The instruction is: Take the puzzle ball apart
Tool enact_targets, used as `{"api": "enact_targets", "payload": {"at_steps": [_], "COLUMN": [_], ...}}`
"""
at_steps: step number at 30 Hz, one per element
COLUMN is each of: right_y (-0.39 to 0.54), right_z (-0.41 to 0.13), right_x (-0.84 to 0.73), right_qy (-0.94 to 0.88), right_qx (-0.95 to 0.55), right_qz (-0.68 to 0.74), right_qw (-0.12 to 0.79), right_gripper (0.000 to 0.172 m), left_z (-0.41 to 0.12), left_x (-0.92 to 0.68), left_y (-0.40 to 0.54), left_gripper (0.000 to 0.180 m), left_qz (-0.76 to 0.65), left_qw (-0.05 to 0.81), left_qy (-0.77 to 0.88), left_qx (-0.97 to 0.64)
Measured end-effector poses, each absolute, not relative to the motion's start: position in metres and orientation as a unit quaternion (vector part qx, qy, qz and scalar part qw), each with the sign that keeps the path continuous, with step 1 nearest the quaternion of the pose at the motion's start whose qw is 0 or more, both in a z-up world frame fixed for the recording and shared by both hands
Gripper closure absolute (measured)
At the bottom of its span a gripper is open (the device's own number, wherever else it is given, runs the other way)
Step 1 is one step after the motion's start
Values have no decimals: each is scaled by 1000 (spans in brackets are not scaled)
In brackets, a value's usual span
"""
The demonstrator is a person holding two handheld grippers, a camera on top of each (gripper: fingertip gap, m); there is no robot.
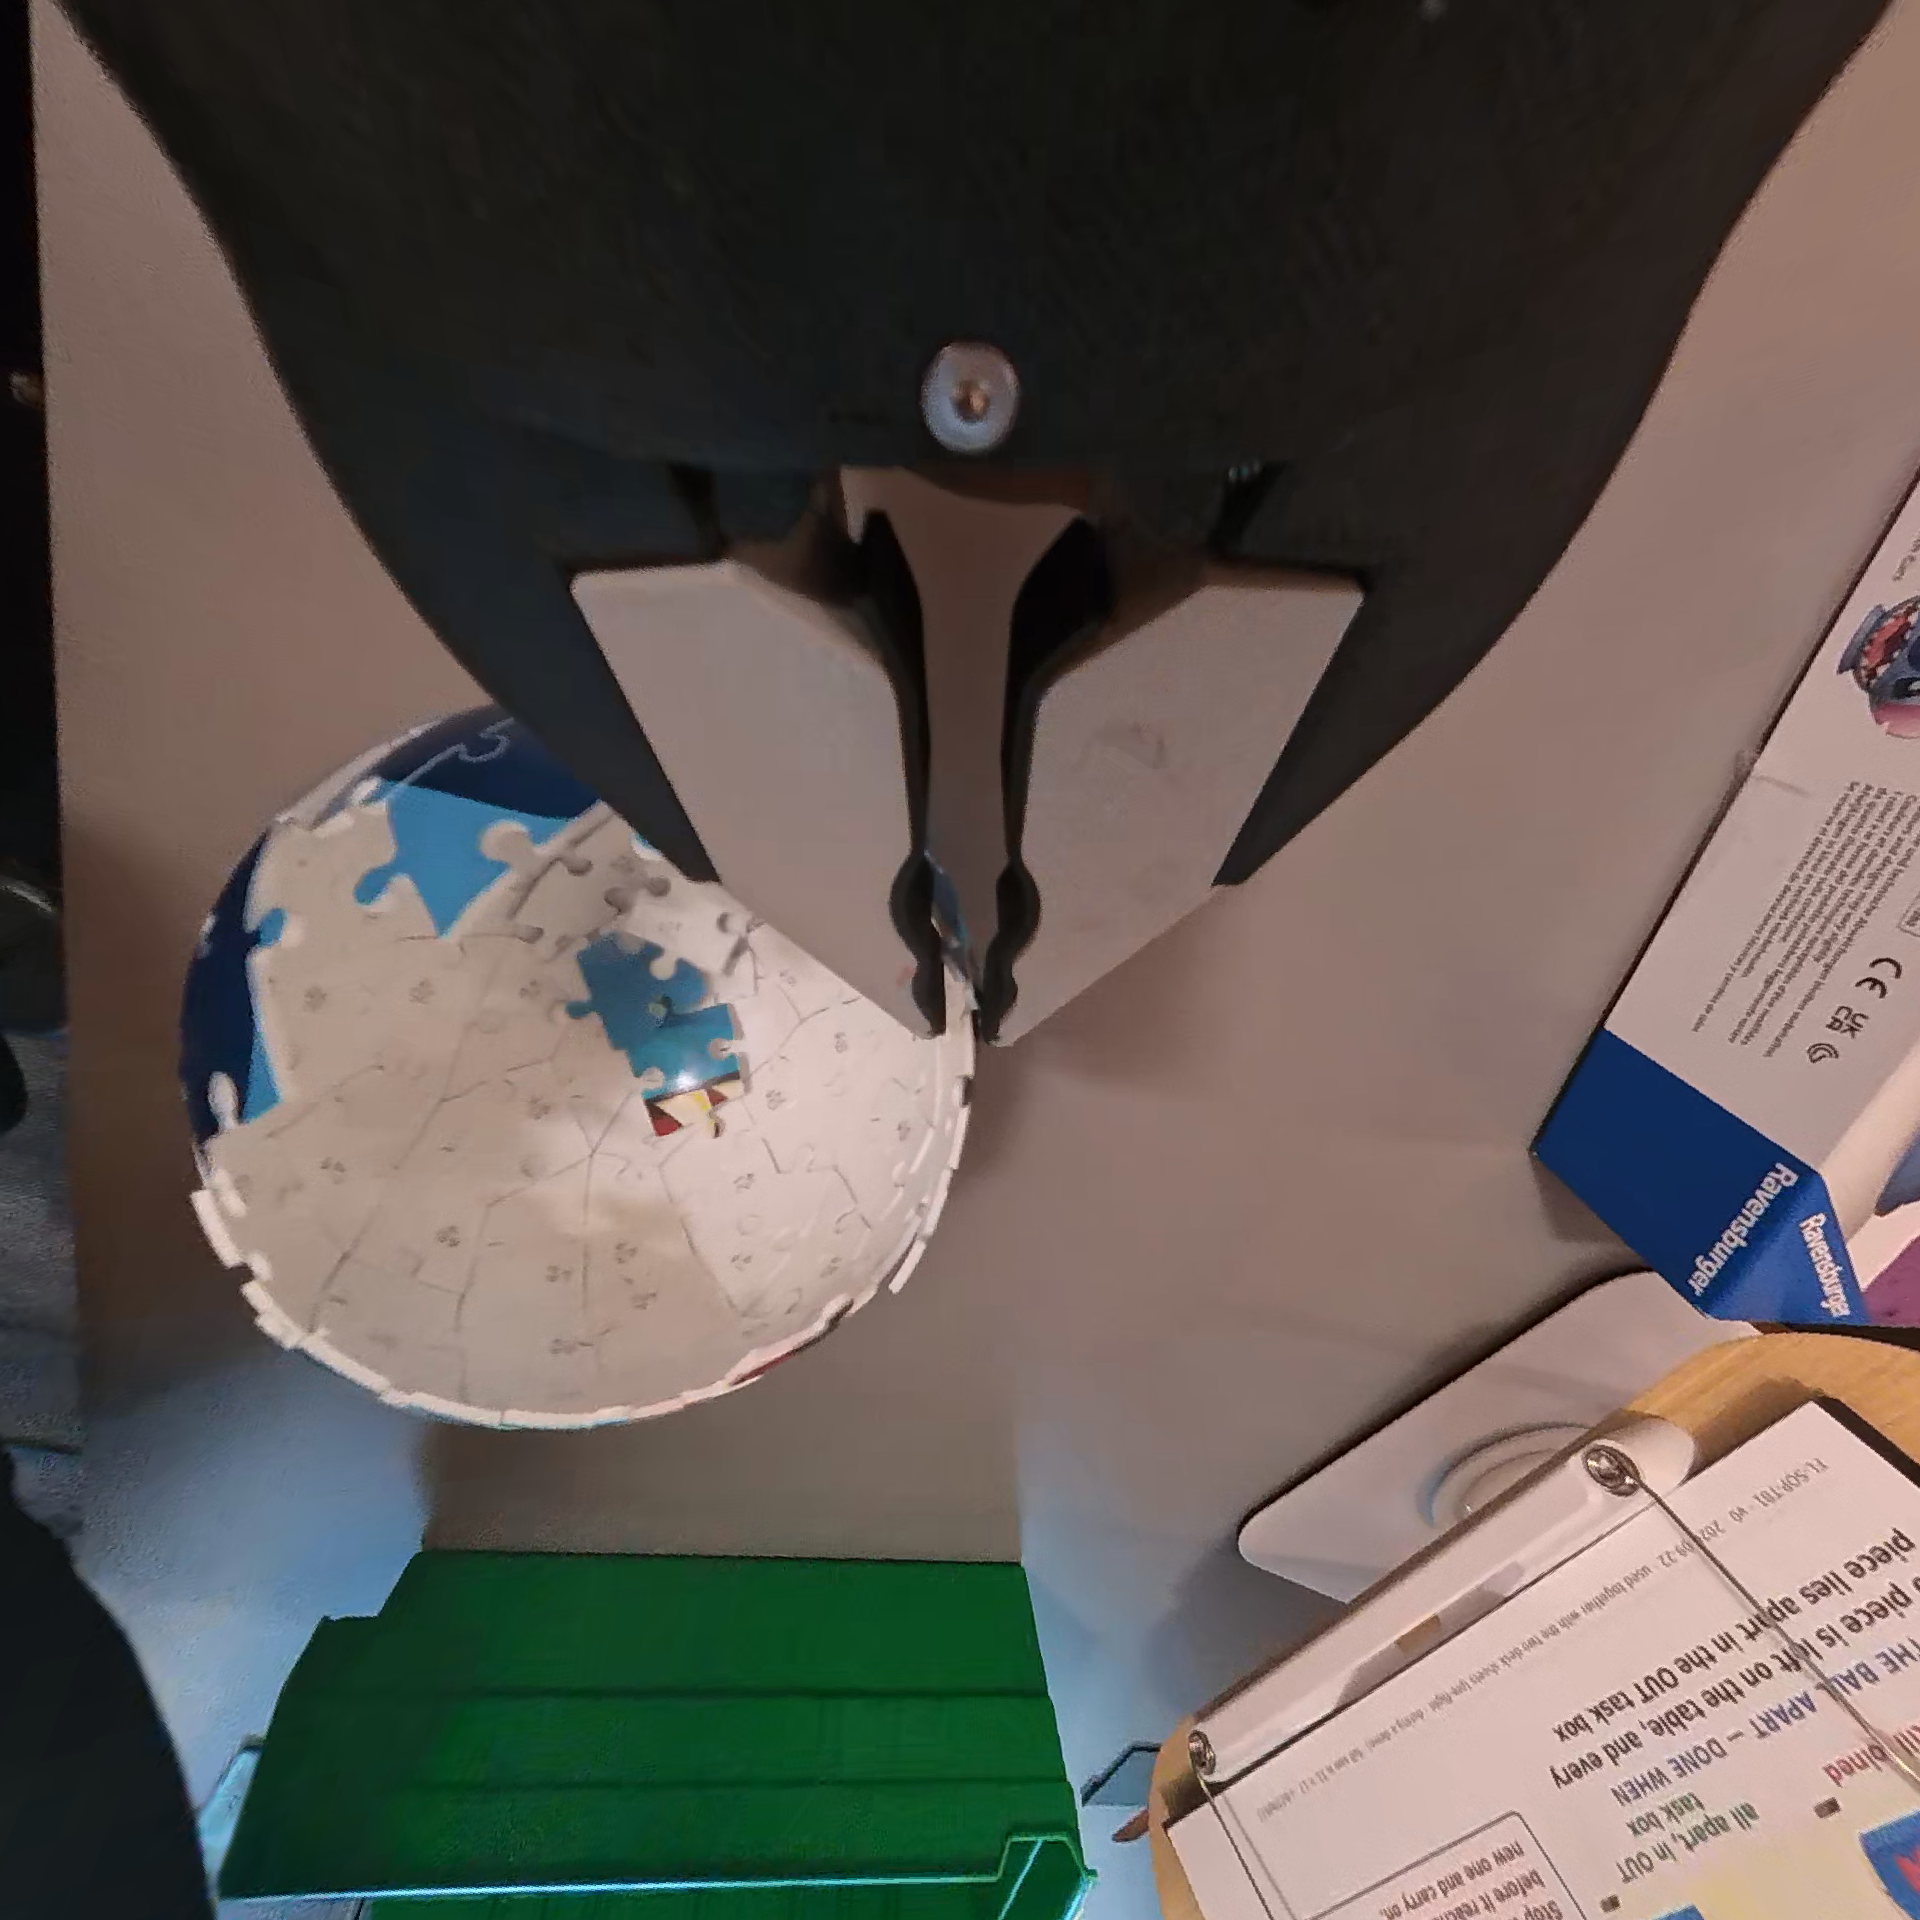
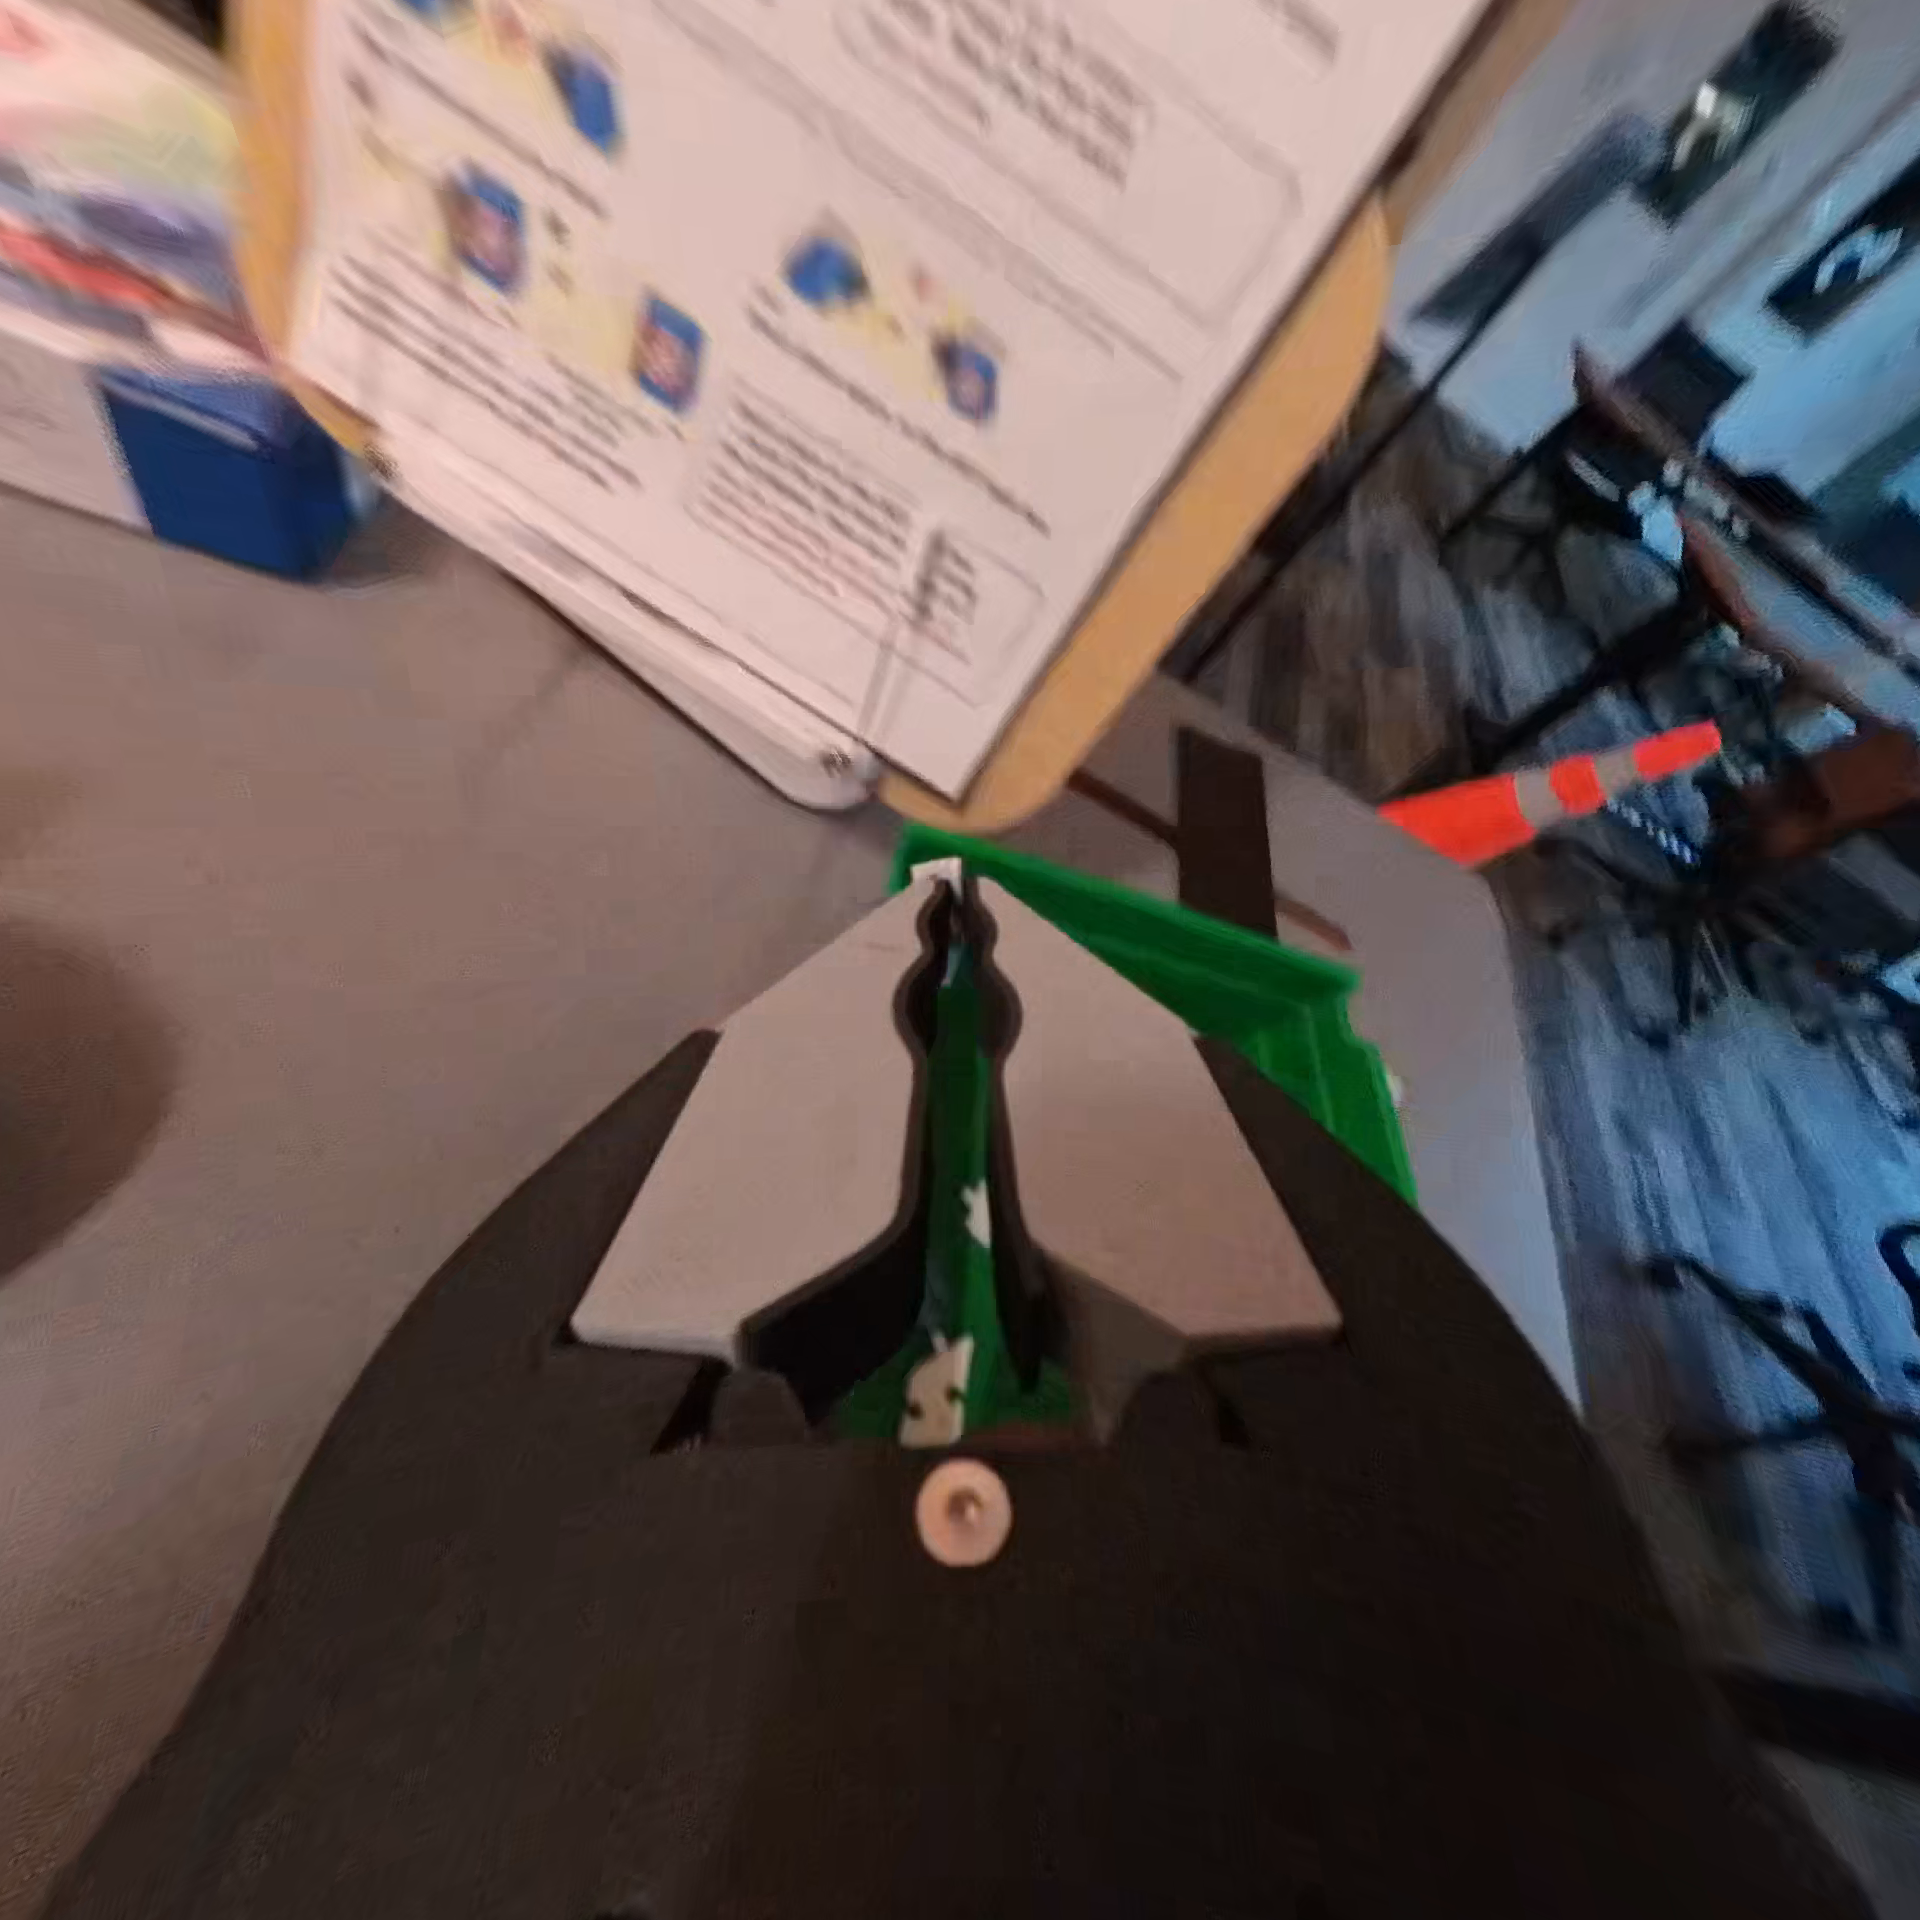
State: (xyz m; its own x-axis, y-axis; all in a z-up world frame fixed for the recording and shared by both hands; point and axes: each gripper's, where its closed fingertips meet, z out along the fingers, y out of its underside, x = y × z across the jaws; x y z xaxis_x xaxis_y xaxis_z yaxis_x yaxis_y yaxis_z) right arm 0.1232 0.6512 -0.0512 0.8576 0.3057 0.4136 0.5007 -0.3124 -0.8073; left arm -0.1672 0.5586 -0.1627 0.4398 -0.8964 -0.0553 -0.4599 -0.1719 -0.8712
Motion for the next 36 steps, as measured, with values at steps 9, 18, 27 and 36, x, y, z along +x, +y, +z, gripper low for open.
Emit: {"api": "enact_targets", "payload": {"at_steps": [9, 18, 27, 36], "right_y": [650, 663, 626, 607], "right_z": [-121, -87, -100, -201], "right_x": [170, 179, 47, -36], "right_qy": [-191, -164, -286, -382], "right_qx": [-883, -845, -815, -833], "right_qz": [-75, -189, 150, 215], "right_qw": [422, 472, 481, 339], "right_gripper": [140, 172, 147, 128], "left_z": [-162, -162, -163, -164], "left_x": [-166, -165, -166, -166], "left_y": [560, 560, 560, 560], "left_gripper": [177, 177, 176, 176], "left_qz": [-252, -253, -256, -251], "left_qw": [447, 449, 444, 444], "left_qy": [468, 467, 467, 469], "left_qx": [-719, -718, -721, -721]}}
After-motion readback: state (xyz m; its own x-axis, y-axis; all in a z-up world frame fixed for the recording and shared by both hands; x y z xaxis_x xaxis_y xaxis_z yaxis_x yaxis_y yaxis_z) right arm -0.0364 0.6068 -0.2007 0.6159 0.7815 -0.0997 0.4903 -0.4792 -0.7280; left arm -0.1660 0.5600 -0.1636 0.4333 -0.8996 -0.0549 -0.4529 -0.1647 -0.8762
